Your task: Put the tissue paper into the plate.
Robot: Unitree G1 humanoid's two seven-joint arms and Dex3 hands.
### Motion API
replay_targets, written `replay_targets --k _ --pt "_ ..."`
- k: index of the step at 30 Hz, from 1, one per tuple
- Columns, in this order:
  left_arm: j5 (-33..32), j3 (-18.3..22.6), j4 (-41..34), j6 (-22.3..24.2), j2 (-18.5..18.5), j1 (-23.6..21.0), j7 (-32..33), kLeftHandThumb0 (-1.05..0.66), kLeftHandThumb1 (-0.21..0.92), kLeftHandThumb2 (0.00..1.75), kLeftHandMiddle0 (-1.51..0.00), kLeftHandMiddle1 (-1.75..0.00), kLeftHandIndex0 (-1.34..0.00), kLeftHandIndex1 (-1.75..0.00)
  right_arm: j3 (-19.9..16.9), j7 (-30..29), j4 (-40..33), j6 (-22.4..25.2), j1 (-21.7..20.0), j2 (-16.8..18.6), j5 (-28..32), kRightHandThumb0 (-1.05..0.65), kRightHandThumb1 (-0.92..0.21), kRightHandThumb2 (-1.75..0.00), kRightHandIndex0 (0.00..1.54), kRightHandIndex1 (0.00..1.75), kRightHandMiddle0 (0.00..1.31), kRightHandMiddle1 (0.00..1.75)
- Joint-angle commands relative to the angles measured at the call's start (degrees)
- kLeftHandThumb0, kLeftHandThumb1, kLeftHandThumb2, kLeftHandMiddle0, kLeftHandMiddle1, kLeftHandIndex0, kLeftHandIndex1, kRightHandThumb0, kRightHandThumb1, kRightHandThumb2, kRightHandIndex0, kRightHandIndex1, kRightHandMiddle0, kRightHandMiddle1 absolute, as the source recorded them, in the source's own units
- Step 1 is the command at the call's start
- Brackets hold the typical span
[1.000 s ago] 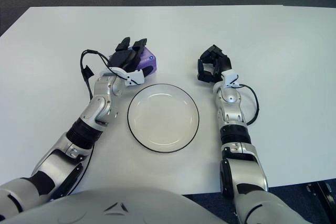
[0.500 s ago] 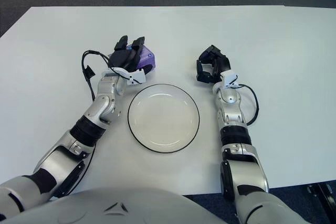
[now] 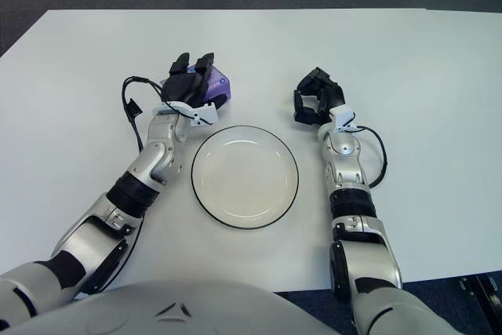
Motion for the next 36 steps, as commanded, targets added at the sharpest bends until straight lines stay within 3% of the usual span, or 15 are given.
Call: replay_targets --k 1,8,11,15,17,20,23,29,36 --pt "-1.7 0.5 2.4 0.1 0.4 0.8 1.3 -1.03 0.92 0.92 -0.01 -1.21 0.0 -0.64 0.7 -0.1 3.5 0.7 9.3 2.7 -0.7 -0.46 -0.38 -1.23 1.29 1.75 0.56 1.75" --pt "-3.2 0.7 3.3 -1.5 1.0 0.9 3.4 -0.91 0.92 0.79 0.0 -1.56 0.0 -0.89 0.7 0.5 3.2 0.9 9.4 2.7 -0.2 -0.46 -0.38 -1.23 1.29 1.75 0.56 1.75" --pt "-3.8 0.8 4.1 -2.7 1.7 0.8 4.5 -0.79 0.92 0.63 0.0 -1.63 0.0 -1.03 0.6 0.8 3.0 1.2 9.4 2.8 0.2 -0.46 -0.38 -1.23 1.29 1.75 0.56 1.75" --pt "-4.4 1.1 4.5 -3.4 1.9 0.8 5.6 -0.66 0.86 0.56 -0.04 -1.69 0.0 -1.15 0.5 1.1 2.8 1.3 9.5 2.9 0.4 -0.46 -0.39 -1.23 1.27 1.75 0.56 1.75" --pt "-4.7 1.3 4.7 -3.8 2.0 0.9 6.1 -0.52 0.71 0.71 -0.16 -1.72 0.0 -1.25 0.5 1.2 2.8 1.3 9.5 2.9 0.5 -0.46 -0.39 -1.23 1.27 1.75 0.56 1.75" --pt "-5.3 1.4 5.0 -4.6 2.6 0.9 6.1 0.1 0.57 0.95 -0.36 -1.74 0.0 -1.37 0.5 1.2 2.8 1.2 9.5 2.8 0.3 -0.46 -0.39 -1.23 1.27 1.75 0.56 1.75" --pt "-6.3 1.6 5.7 -5.6 3.3 0.8 5.7 0.32 0.46 1.12 -0.48 -1.74 0.0 -1.51 0.5 1.2 2.7 1.2 9.5 2.8 0.1 -0.46 -0.39 -1.23 1.27 1.75 0.56 1.75" --pt "-8.7 2.3 6.4 -8.5 4.9 1.0 5.0 0.44 0.36 1.26 -0.56 -1.75 -0.05 -1.71 0.5 1.6 2.3 1.5 9.7 2.7 0.4 -0.46 -0.39 -1.23 1.27 1.75 0.56 1.75" --pt "-11.5 3.1 7.0 -11.8 6.6 1.3 4.8 0.46 0.32 1.3 -0.6 -1.75 -0.22 -1.74 0.4 2.1 1.7 1.8 9.9 2.8 0.6 -0.46 -0.39 -1.23 1.26 1.75 0.56 1.75"
